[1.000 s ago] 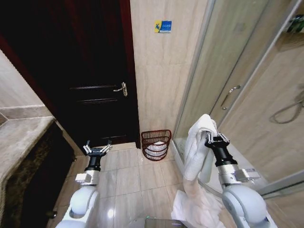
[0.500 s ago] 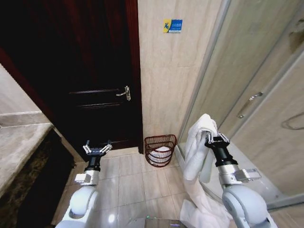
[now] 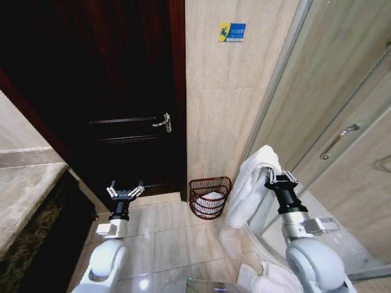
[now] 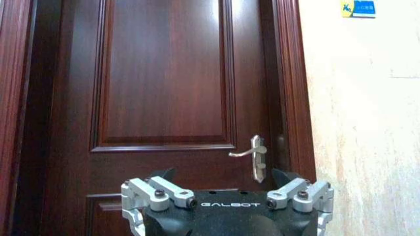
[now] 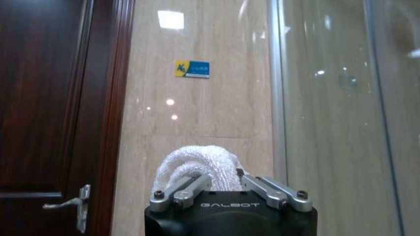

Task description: Discard the used towel into the hamper.

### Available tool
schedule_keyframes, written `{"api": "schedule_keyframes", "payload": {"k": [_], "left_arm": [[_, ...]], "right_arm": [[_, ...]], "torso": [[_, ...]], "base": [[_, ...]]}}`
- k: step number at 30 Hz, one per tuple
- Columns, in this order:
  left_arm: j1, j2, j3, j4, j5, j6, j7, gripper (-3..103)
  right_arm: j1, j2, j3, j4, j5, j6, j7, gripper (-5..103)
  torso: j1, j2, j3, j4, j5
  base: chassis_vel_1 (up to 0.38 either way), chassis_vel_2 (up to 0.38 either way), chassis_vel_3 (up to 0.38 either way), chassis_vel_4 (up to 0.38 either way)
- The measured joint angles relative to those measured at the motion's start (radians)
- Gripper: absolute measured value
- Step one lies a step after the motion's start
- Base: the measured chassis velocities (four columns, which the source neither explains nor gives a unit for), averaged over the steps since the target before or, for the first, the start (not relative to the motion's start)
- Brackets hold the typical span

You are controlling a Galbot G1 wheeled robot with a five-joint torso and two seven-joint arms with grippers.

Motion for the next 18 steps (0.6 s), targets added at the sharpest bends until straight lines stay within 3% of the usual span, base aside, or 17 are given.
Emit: {"api": "schedule_keyframes", "payload": {"k": [4,9,14,16,18], "left_arm": [[0.004,-0.004,-0.007,0.001,0.005,0.005,0.001,100],[0.015,-0.023,-0.025,0.023,-0.001,-0.010,0.015,100],[0.035,-0.030,-0.072,0.042,-0.013,-0.045,0.047,100],[0.041,-0.031,-0.086,0.041,-0.017,-0.048,0.049,100],[0.058,-0.032,-0.117,0.026,-0.032,-0.049,0.056,100]], "right_arm": [[0.008,-0.007,0.000,0.019,0.043,-0.014,0.010,8],[0.085,-0.068,0.007,0.042,0.165,-0.065,0.066,8],[0.281,-0.179,0.009,0.033,0.327,-0.125,0.140,8],[0.339,-0.220,0.009,0.021,0.372,-0.132,0.145,8],[0.447,-0.306,0.010,-0.016,0.443,-0.142,0.127,8]], "torso": [[0.000,0.000,0.000,-0.0001,0.0001],[0.000,0.000,0.000,-0.0001,-0.0002],[0.000,0.000,0.000,0.0001,0.0000],[0.000,0.000,0.000,0.0003,0.0000],[0.000,0.000,0.000,0.0003,-0.0001]], "base": [[0.000,0.000,0.000,0.000],[0.000,0.000,0.000,0.000],[0.000,0.000,0.000,0.000],[0.000,0.000,0.000,0.000],[0.000,0.000,0.000,0.000]]}}
